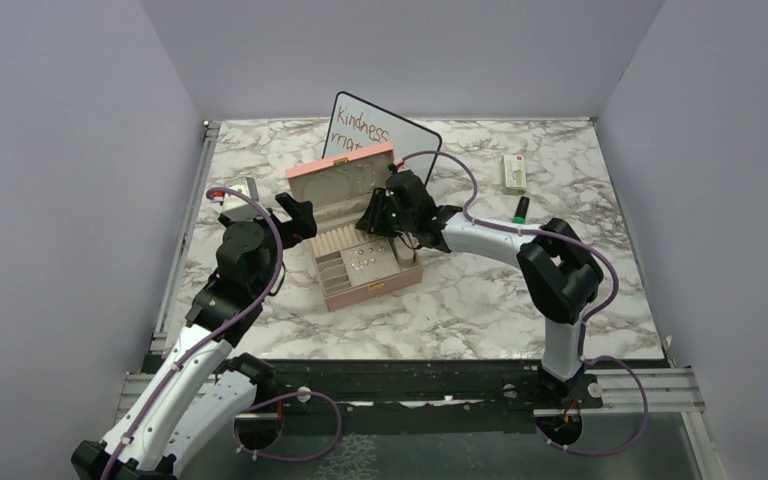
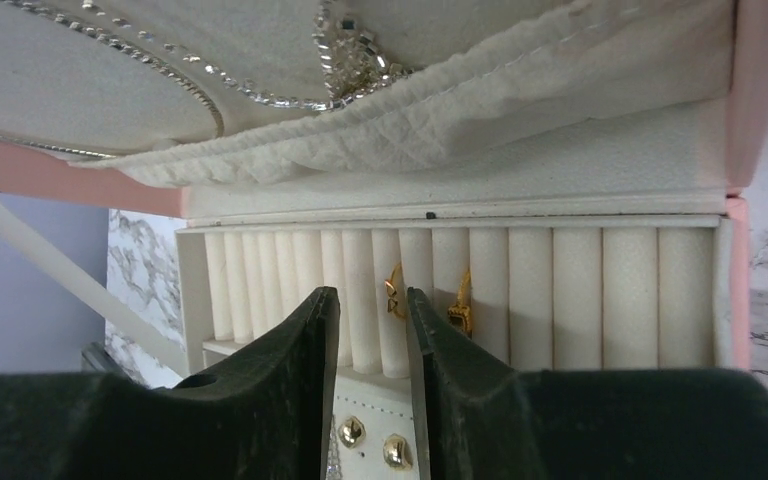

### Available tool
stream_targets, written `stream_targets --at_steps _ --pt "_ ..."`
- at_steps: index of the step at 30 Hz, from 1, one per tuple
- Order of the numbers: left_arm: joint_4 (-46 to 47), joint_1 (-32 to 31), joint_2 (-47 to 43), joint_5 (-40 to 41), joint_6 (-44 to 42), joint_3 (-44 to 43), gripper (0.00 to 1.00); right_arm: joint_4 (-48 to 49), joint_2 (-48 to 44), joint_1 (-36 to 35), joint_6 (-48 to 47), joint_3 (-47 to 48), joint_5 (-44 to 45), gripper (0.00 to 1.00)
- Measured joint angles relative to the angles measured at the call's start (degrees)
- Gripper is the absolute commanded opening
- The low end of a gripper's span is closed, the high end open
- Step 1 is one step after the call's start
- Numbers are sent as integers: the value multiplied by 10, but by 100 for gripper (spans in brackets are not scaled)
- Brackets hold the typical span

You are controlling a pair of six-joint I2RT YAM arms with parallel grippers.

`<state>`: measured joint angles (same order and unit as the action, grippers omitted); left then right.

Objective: Organize the mixed jewelry

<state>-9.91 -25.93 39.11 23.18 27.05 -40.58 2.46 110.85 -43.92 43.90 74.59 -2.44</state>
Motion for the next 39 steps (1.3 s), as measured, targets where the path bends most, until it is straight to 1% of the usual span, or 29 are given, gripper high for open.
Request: stream_targets --at_steps 9,14,20,25,28,34,37,39 --pt "0 0 0 0 4 2 92 4 -66 2 4 -31 0 41" --pt "0 0 2 -1 10 2 93 21 -119 2 12 -70 0 43" --pt "0 0 14 -12 14 2 95 42 -212 2 11 -153 16 54" --pt "-15 0 46 -31 19 -13 99 24 -288 6 5 -201 54 57" --pt "-45 1 90 -40 19 -68 99 5 -330 14 6 -230 69 57" --pt "-91 23 221 -67 7 -242 99 -28 -398 25 10 -278 87 58" --pt "-111 44 279 -85 2 -303 95 -39 -417 25 10 -284 88 57" --pt "-123 55 307 -89 1 -329 90 -43 -432 25 10 -289 88 58"
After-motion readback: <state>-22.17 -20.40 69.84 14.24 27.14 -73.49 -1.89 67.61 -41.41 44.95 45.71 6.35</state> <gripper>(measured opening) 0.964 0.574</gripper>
